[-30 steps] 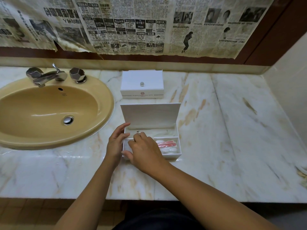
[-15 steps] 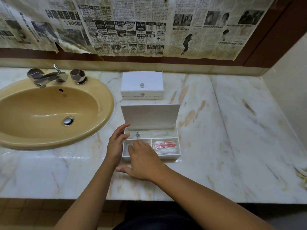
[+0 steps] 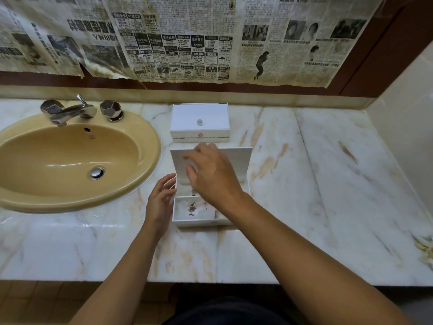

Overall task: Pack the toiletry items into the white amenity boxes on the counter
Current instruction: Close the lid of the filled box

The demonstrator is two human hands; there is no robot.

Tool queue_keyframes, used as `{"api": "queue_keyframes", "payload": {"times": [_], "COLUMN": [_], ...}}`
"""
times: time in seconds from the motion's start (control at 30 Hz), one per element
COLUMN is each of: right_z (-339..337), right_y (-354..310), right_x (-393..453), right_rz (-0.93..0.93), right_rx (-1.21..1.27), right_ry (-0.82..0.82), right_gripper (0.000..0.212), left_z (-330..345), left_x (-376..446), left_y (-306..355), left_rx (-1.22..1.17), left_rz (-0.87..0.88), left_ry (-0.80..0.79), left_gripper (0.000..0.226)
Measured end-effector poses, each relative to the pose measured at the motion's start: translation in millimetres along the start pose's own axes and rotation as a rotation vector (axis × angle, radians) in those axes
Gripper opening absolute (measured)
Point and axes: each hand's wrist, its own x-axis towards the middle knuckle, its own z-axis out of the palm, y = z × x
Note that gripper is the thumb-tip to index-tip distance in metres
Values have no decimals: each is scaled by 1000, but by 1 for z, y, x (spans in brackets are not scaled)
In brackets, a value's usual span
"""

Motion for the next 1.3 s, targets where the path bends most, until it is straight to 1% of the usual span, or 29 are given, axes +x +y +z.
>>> {"api": "queue_keyframes", "payload": {"times": [0.03, 0.07, 0.13, 0.2, 0.27, 0.33, 0.47, 0.6, 0.77, 0.93, 1.07, 1.1, 1.17, 1.3], "right_z": [-3, -6, -10, -10, -10, -12, -20, -28, -21, -3, 3, 4, 6, 7], "right_y": [1, 4, 9, 15, 15, 13, 9, 1, -3, 2, 9, 10, 12, 15], "right_x": [6, 12, 18, 17, 11, 8, -1, -15, -38, -60, -60, -58, -56, -55], "right_rz": [0, 20, 82, 112, 98, 93, 64, 73, 92, 113, 144, 159, 174, 180], "right_rx": [-36, -75, -181, -286, -311, -283, -212, -167, -157, -169, -146, -133, -119, -118], "right_ry": [36, 8, -142, -264, -275, -272, -394, -488, -581, -642, -691, -702, -724, -722], "right_gripper": [22, 29, 40, 40, 35, 33, 32, 44, 32, 37, 27, 27, 32, 36], "left_z": [1, 0, 0, 1, 2, 2, 5, 4, 8, 10, 10, 9, 9, 12], "left_x": [-1, -1, -3, -4, -5, -6, -7, -7, -11, -13, -15, -15, -15, -17], "left_y": [1, 0, 1, 0, 1, 2, 3, 3, 6, 5, 3, 1, -3, -6], "left_rx": [-12, -14, 6, 34, 60, 65, 69, 68, 93, 94, 168, 197, 239, 322], "left_rz": [-11, -23, -42, -49, -59, -73, -69, -92, -74, -72, -31, -22, -17, 27], "left_ry": [7, 19, 47, 64, 74, 90, 120, 120, 162, 134, 107, 102, 102, 75], "left_gripper": [46, 44, 38, 32, 30, 29, 27, 29, 25, 29, 26, 26, 31, 45]}}
